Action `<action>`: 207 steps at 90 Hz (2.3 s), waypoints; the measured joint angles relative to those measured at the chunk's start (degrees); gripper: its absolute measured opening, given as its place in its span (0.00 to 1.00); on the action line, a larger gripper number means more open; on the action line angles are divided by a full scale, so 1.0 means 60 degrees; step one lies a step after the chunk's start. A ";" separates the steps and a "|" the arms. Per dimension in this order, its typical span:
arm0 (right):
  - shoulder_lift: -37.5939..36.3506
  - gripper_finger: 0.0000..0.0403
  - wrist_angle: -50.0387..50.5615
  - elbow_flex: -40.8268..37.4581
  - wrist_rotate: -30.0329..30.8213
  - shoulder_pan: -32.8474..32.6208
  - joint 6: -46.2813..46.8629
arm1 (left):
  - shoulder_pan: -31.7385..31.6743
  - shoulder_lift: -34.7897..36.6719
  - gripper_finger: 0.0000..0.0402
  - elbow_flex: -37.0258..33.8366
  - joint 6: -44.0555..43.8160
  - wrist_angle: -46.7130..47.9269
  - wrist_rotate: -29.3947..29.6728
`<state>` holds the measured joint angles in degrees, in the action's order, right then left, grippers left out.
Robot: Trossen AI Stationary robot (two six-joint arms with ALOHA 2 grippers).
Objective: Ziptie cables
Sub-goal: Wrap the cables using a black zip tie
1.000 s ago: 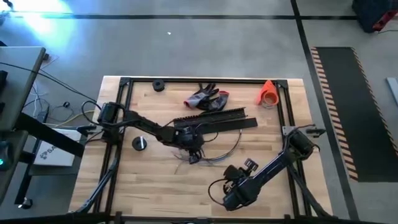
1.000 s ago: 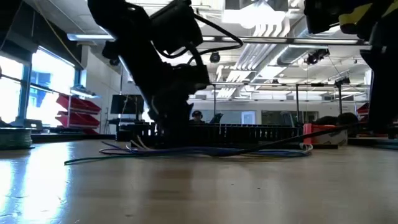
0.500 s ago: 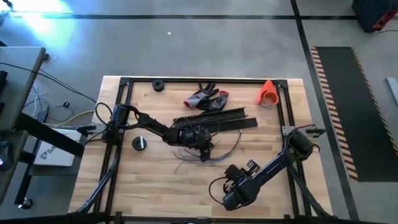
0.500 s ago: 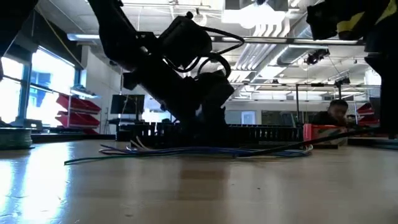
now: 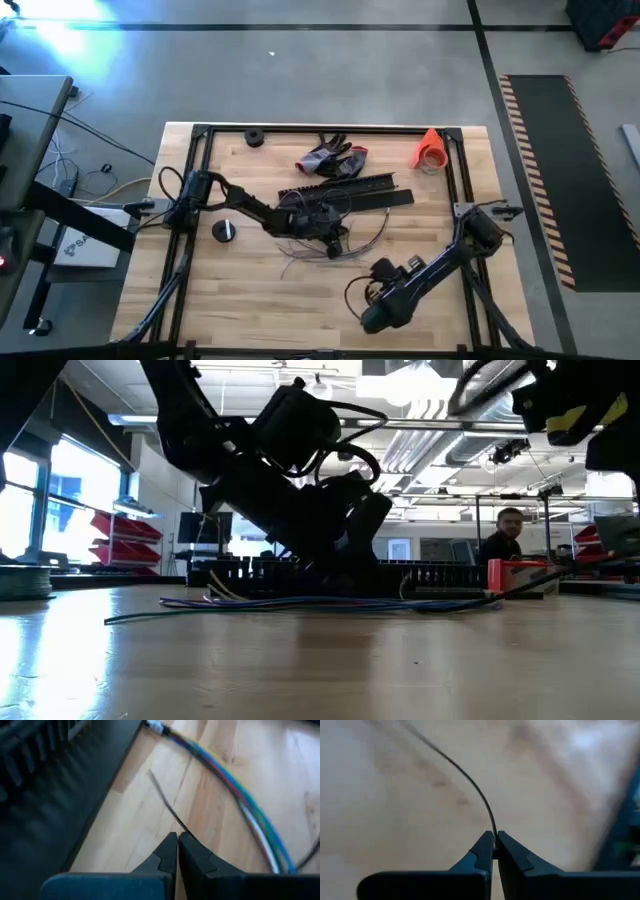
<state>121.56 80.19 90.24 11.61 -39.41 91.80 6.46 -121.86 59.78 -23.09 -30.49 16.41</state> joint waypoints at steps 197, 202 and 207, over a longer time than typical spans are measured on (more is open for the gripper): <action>0.1796 0.00 0.0516 -0.0069 0.0966 -0.0268 0.2093 | 0.1211 0.0334 0.00 0.0009 0.2469 0.0556 -0.0618; 0.1796 0.00 0.0512 -0.0069 0.0982 -0.0250 0.2080 | 0.1027 0.0334 0.00 0.0009 0.2162 0.0899 -0.1067; 0.1796 0.00 0.0507 -0.0070 0.1030 -0.0250 0.2046 | 0.0846 0.0334 0.00 0.0013 0.1886 0.1273 -0.1116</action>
<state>132.33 83.23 89.81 17.79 -40.91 104.07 11.53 -119.85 59.85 -11.78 -22.85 9.71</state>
